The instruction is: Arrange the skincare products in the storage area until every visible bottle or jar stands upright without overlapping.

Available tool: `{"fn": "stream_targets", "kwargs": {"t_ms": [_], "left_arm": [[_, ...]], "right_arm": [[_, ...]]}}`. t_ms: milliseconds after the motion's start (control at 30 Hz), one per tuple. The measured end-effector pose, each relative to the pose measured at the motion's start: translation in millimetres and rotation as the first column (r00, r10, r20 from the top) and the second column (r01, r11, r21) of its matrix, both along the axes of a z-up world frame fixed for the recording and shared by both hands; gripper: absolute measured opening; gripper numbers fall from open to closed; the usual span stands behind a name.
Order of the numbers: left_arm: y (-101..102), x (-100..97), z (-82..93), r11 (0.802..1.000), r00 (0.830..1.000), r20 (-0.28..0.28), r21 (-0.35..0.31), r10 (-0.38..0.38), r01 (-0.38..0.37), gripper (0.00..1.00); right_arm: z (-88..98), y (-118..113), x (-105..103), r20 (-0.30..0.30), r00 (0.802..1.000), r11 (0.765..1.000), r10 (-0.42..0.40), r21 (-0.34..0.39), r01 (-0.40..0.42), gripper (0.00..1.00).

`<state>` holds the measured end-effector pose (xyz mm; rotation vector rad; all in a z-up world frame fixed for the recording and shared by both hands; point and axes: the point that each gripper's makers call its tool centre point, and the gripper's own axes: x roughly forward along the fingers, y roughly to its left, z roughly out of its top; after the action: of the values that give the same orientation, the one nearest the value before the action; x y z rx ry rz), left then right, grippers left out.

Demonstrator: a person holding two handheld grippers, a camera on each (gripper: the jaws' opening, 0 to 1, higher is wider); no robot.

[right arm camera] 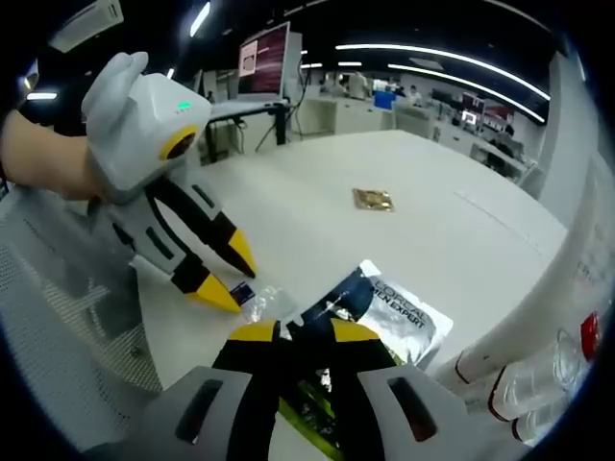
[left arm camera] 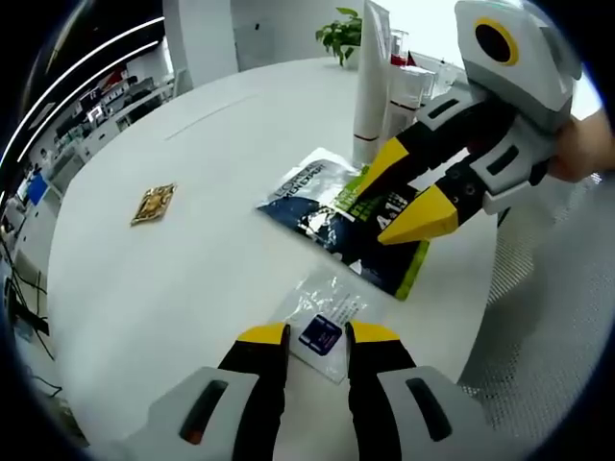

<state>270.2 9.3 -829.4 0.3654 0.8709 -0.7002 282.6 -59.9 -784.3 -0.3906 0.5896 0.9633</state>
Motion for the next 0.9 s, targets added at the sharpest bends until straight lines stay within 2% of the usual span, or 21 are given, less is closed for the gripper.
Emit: {"fn": "stream_targets", "kwargs": {"t_ms": [467, 767, 900], "left_arm": [[0, -1.9, 7.9, 1.0, 1.0, 0.008, 0.003, -0.008, 0.008, 0.24], [1, -7.8, 16.7, 1.0, 1.0, 0.013, -0.005, 0.007, -0.007, 0.31], [2, -11.8, 21.8, 1.0, 1.0, 0.016, -0.012, 0.02, -0.019, 0.35]], "right_arm": [[9.7, -3, -1, 0.005, 1.0, 1.0, -0.01, 0.017, 0.01, 0.22], [16.4, -6, -6, -0.003, 1.0, 1.0, -0.012, 0.029, 0.012, 0.3], [29.8, -8, -14, 0.01, 1.0, 0.999, 0.0, 0.039, 0.0, 0.33]]}}
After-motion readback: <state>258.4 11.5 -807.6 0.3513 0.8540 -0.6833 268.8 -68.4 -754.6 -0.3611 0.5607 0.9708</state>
